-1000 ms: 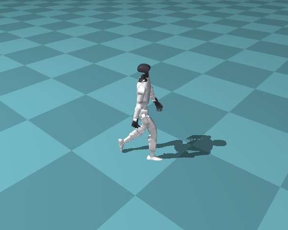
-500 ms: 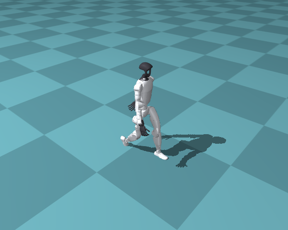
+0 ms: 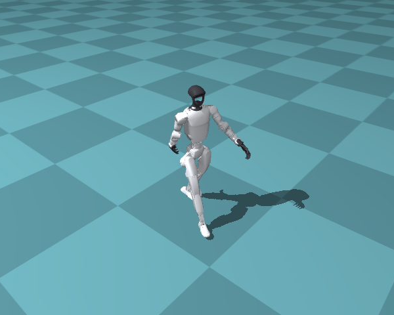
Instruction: Walk run
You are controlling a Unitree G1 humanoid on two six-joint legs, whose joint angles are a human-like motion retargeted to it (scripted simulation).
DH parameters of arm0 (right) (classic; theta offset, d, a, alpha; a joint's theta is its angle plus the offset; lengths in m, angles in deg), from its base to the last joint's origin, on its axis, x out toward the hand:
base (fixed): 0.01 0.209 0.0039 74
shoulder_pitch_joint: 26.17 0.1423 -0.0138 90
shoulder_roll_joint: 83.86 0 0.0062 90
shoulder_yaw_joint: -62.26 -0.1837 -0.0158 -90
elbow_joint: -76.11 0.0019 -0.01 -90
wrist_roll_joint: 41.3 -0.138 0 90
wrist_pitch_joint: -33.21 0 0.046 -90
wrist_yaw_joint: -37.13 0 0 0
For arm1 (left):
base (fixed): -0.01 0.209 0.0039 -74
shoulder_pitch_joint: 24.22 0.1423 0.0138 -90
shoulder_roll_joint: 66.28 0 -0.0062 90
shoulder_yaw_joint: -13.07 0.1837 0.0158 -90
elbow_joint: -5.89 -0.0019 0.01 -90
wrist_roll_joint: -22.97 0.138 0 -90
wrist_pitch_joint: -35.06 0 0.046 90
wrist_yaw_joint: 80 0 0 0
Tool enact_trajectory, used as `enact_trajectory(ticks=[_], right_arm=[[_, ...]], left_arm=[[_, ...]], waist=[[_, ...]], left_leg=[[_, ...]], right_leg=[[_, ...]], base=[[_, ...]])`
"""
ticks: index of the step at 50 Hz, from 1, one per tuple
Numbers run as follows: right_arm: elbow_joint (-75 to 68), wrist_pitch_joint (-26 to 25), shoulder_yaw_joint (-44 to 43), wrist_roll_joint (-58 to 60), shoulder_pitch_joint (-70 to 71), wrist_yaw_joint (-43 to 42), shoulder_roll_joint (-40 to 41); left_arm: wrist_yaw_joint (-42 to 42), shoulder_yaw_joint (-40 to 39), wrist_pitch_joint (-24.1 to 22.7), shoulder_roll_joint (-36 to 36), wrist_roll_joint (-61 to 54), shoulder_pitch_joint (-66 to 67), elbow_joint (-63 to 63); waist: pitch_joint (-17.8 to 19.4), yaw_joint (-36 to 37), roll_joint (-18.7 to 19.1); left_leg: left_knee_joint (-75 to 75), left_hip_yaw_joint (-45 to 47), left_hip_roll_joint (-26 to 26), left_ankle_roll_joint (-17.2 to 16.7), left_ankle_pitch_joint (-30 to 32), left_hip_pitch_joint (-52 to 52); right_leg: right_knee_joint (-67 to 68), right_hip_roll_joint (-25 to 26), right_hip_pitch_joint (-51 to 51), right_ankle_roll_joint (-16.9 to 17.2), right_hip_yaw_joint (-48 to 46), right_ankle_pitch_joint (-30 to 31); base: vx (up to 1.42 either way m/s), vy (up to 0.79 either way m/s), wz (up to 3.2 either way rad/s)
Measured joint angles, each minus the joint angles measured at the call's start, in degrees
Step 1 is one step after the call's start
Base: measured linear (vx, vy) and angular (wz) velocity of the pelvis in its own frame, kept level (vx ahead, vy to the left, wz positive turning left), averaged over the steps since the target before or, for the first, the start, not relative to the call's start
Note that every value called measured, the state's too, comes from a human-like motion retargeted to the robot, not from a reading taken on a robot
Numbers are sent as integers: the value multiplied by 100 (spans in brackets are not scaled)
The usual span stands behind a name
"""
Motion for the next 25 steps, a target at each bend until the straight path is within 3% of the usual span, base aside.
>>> enact_trajectory(ticks=[3,4,6,8,11,13,16,18,23,25], right_arm=[[0,338,-428,-336,265,49,-24],[0,501,-533,-440,420,58,-37],[0,762,-575,-675,883,22,-107],[195,856,-469,-875,1443,-181,-190],[1049,886,-217,-741,2111,-686,-172],[1705,973,2,-461,2520,-935,-245],[2427,1221,372,-204,3112,-1198,-446],[2734,1387,606,-205,3454,-1370,-573],[3069,1573,726,-502,3861,-1683,-793],[3020,1579,612,-633,3804,-1714,-767]], left_arm=[[-128,-163,-167,458,-5,489,-187],[-154,-175,-263,603,38,683,-306],[-246,-87,-431,790,89,1048,-636],[-539,152,-555,911,196,1414,-967],[-626,297,-489,1200,555,2087,-1410],[-426,227,-376,1470,810,2487,-1713],[-429,191,-233,1719,1170,2978,-2114],[-582,243,-86,1839,1471,3314,-2202],[-701,440,279,2026,2679,3940,-2206],[-618,558,448,2002,2976,4114,-2206]], waist=[[-177,-129,-141],[-109,-97,-160],[127,48,-158],[68,29,-536],[49,19,-785],[94,314,-926],[237,701,-1002],[342,1070,-995],[478,1566,-871],[490,1510,-935]], left_leg=[[910,-307,-186,-176,2123,-190],[1783,-448,-134,-176,2476,-448],[3679,-835,-116,-176,2663,-1011],[3992,-1065,-783,-176,2661,-1328],[4330,-1132,-1132,44,1924,-2024],[4174,-1049,-1333,484,1406,-2590],[3273,-336,-792,1516,678,-3239],[2261,103,-464,1870,573,-3464],[-248,-469,-921,2179,-129,-3805],[-829,-443,-1074,1442,-610,-3788]], right_leg=[[422,-27,105,-247,947,-113],[540,110,261,-333,1127,-263],[616,591,683,-514,1406,-512],[404,552,1007,-588,1840,-588],[218,757,1440,-642,2494,-689],[121,902,1703,-642,3194,-710],[61,1144,2093,-642,3820,-763],[57,1363,2406,-642,4311,-844],[95,1641,3293,-642,4711,-972],[137,1681,3693,-642,4438,-810]], base=[[99,-70,-46],[104,-77,-141],[89,-67,-222],[73,-63,-182],[80,-58,-191],[88,-30,-310],[91,-20,-292],[113,-16,-302],[110,-3,-159],[129,-30,0]])
